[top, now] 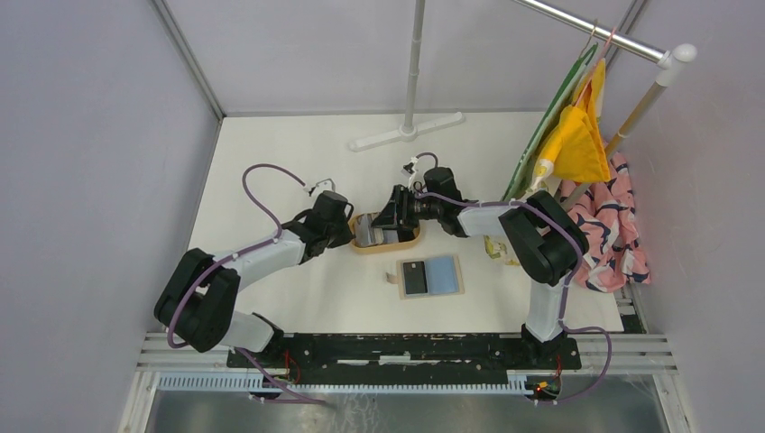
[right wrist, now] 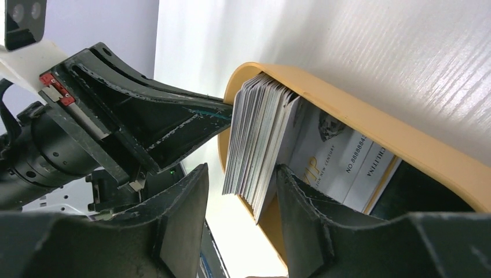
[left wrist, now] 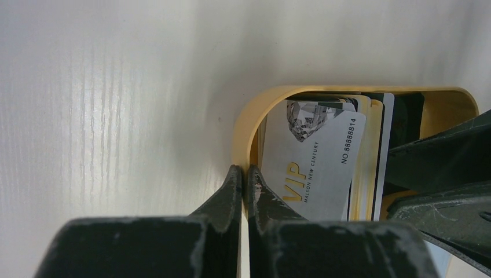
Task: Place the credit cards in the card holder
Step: Pick up the credit card from the storage box.
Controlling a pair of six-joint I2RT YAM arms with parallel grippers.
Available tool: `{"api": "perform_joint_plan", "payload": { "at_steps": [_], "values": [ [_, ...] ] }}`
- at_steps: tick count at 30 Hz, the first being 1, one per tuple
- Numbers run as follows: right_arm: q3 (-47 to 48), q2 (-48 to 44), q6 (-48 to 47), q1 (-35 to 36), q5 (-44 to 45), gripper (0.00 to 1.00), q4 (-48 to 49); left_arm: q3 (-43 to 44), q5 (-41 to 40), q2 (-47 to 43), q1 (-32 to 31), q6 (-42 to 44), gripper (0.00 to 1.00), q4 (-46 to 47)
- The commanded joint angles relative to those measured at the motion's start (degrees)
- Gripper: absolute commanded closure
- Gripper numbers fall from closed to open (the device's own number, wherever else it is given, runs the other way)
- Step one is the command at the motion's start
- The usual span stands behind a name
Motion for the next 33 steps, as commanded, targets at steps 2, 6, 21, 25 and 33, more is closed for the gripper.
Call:
{"api": "perform_joint_plan", "payload": {
  "at_steps": [2,6,21,25,33],
  "values": [
    [2.55,1.50,-3.42,0.03,0.29,0.48,-2.10,4.38,1.05,0.04,-0.84,-3.73,0.98,5.95],
    [2.60,3.11,-2.60,0.20,-0.90,0.43,-0.92,4.78,1.11,0.55,-1.14,-3.67,0.98,5.95],
    [3.36,5.35,1.09,-0.51,-4.80,0.41,4.01,5.43,0.48,1.77,-2.33,-3.75,0.98,6.12],
    [2.88,3.86,1.29,-2.24,-5.31,0.43,4.17,5.45,-0.70,1.48,-2.35,-3.54,0.98,5.45],
    [2.17,1.50,-0.13,-4.66,-5.83,0.46,3.04,6.28,-2.01,2.02,-2.34,-2.97,0.98,4.50]
  ]
}}
